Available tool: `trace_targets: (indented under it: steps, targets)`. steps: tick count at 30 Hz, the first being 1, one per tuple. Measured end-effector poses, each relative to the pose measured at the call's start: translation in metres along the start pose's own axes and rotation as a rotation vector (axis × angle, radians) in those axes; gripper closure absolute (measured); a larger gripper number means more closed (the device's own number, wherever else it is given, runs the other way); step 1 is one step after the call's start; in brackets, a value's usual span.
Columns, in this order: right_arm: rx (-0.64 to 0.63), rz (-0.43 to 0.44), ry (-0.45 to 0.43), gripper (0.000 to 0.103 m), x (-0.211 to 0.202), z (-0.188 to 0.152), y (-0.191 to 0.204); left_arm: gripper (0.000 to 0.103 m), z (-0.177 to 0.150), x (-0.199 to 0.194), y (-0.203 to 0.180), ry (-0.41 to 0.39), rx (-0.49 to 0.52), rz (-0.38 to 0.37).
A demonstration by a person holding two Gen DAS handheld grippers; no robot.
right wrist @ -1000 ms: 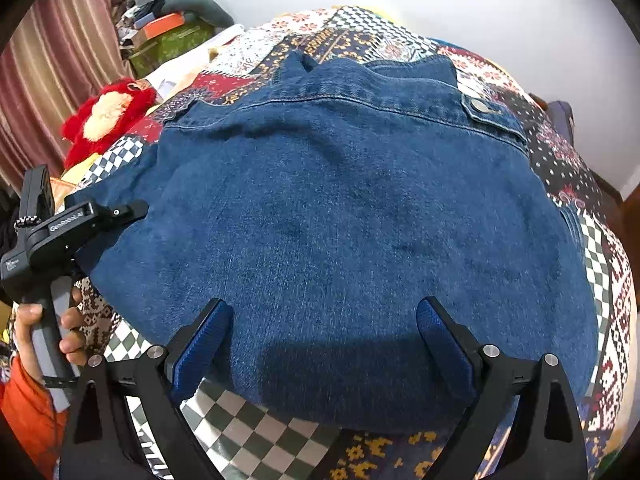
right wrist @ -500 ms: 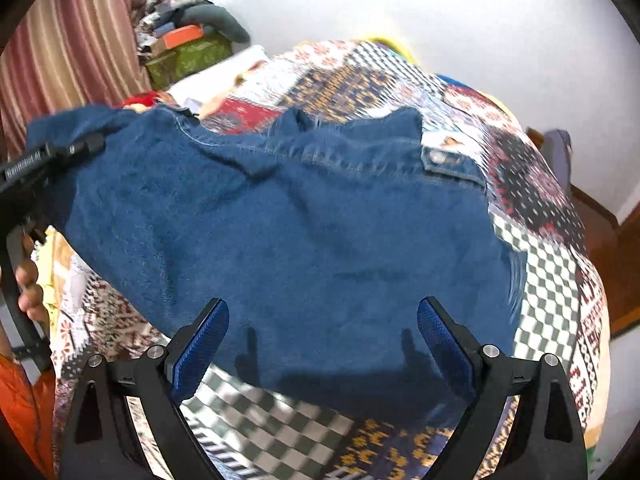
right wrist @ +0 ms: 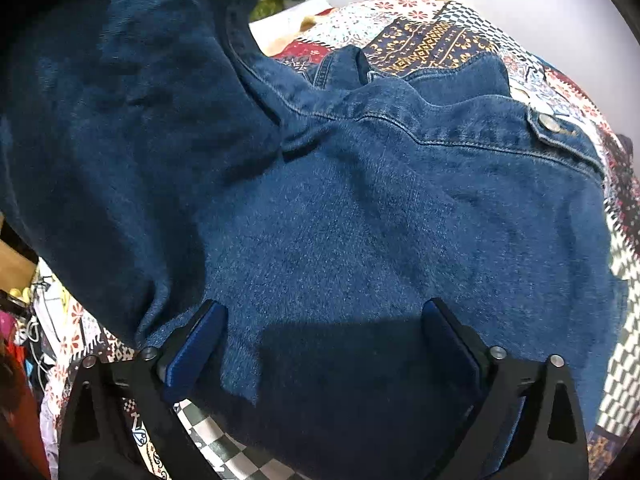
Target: Fold large clothes
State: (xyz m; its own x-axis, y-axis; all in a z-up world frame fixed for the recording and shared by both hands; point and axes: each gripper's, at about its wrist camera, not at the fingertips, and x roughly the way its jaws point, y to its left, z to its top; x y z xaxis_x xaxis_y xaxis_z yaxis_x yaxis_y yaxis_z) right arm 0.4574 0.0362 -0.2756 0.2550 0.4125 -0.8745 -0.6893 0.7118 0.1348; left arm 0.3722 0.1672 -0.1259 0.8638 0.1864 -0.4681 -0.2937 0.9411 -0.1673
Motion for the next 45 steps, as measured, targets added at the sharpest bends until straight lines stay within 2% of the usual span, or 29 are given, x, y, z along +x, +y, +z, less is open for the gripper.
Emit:
trace_targets:
  steps: [5,10,13,17,22,28,30,32,35,36,39,40,41,45]
  targets:
    - [0.041,0.094,0.043,0.003,-0.019,-0.004,-0.017,0.074,0.008,0.003,-0.037,-0.021,0.063,-0.045]
    - [0.197,0.139,-0.012,0.003,-0.063,-0.025,-0.064,0.075,0.008,0.002,-0.092,-0.045,0.148,-0.101]
    - [0.294,0.097,-0.066,0.003,-0.099,-0.045,-0.104,0.075,0.005,-0.002,-0.126,-0.052,0.195,-0.145]
    - [0.386,-0.03,-0.12,0.003,-0.146,-0.08,-0.153,0.075,-0.007,-0.005,-0.173,-0.049,0.278,-0.208]
    - [0.488,-0.096,-0.145,0.003,-0.182,-0.12,-0.193,0.075,-0.047,0.005,-0.226,0.056,0.448,-0.278]
    - [0.548,-0.117,-0.153,0.003,-0.205,-0.158,-0.209,0.074,-0.107,0.013,-0.256,0.2,0.636,-0.276]
    - [0.553,-0.118,-0.161,0.003,-0.213,-0.166,-0.208,0.067,-0.119,0.015,-0.257,0.248,0.659,-0.292]
    - [0.557,-0.122,-0.17,0.003,-0.22,-0.171,-0.207,0.063,-0.129,0.019,-0.256,0.327,0.633,-0.321]
    - [0.56,-0.126,-0.185,0.003,-0.23,-0.175,-0.206,0.054,-0.135,0.016,-0.253,0.385,0.608,-0.348]
    - [0.56,-0.128,-0.189,0.003,-0.232,-0.177,-0.205,0.049,-0.137,0.013,-0.253,0.389,0.615,-0.349]
    - [0.554,-0.133,-0.201,0.003,-0.242,-0.179,-0.2,0.024,-0.142,-0.001,-0.252,0.418,0.622,-0.382]
    - [0.55,-0.135,-0.204,0.003,-0.243,-0.179,-0.199,0.02,-0.141,-0.005,-0.249,0.426,0.613,-0.404]
    - [0.547,-0.137,-0.207,0.003,-0.246,-0.179,-0.197,0.02,-0.139,-0.014,-0.245,0.421,0.601,-0.42]
    - [0.53,-0.128,-0.222,0.003,-0.252,-0.174,-0.185,0.02,-0.121,-0.034,-0.217,0.372,0.528,-0.397]
